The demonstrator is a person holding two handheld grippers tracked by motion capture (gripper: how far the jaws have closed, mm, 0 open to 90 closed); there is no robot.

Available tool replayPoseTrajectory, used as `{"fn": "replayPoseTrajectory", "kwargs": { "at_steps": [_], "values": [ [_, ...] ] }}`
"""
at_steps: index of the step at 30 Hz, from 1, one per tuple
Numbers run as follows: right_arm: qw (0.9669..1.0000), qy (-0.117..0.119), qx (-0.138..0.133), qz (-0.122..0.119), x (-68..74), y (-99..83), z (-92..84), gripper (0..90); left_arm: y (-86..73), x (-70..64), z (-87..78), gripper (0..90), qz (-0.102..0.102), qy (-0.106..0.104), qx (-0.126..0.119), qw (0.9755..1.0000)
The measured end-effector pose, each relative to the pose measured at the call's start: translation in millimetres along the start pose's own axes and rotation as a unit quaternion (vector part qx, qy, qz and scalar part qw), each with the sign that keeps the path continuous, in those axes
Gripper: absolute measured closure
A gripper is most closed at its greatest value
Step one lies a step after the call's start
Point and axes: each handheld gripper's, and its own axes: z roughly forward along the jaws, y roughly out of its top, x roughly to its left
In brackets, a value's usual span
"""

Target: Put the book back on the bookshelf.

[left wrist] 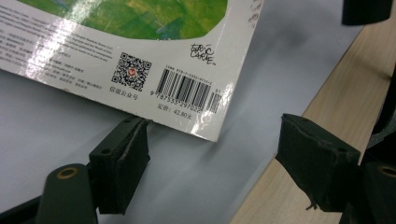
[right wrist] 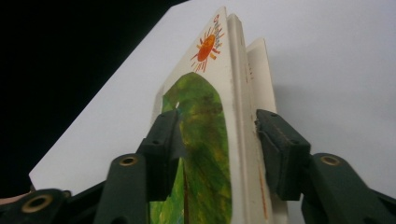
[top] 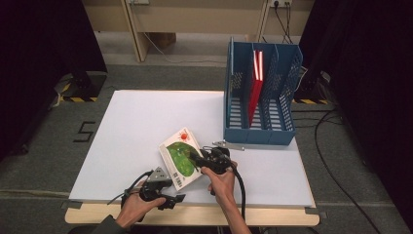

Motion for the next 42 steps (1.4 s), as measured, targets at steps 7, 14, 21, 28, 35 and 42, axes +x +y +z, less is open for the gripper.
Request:
{"fn": "replayPoseTrajectory", "kwargs": {
  "at_steps": [7, 14, 21, 28, 35, 42],
  "values": [
    [0.9965, 0.010, 0.016, -0.082, 26.9, 17.4, -1.9, 62.2, -1.2, 0.1, 0.6, 23.4, -0.001, -0.003, -0.006, 1.0000],
    [0.9873, 0.004, 0.023, -0.157, 47.9, 24.8, -2.0, 71.5, -2.0, -0.7, 1.0, 23.3, 0.008, 0.000, -0.007, 0.9999],
    [0.9765, 0.012, 0.038, -0.212, 64.3, 25.6, 2.7, 76.3, -1.5, 2.2, -1.5, 28.0, 0.003, 0.000, -0.033, 0.9995],
    [0.9623, 0.005, 0.057, -0.266, 72.8, 28.9, 4.6, 76.6, -1.5, 9.1, -5.2, 26.8, -0.011, 0.008, -0.048, 0.9987],
    [0.9541, 0.010, 0.065, -0.292, 75.7, 29.4, 4.5, 76.4, -3.5, 19.0, -10.0, 25.6, -0.013, 0.036, -0.041, 0.9984],
    [0.9575, 0.027, 0.052, -0.282, 75.8, 25.2, -0.1, 71.8, -5.3, 33.2, -20.5, 25.0, -0.023, 0.068, -0.048, 0.9962]
  ]
}}
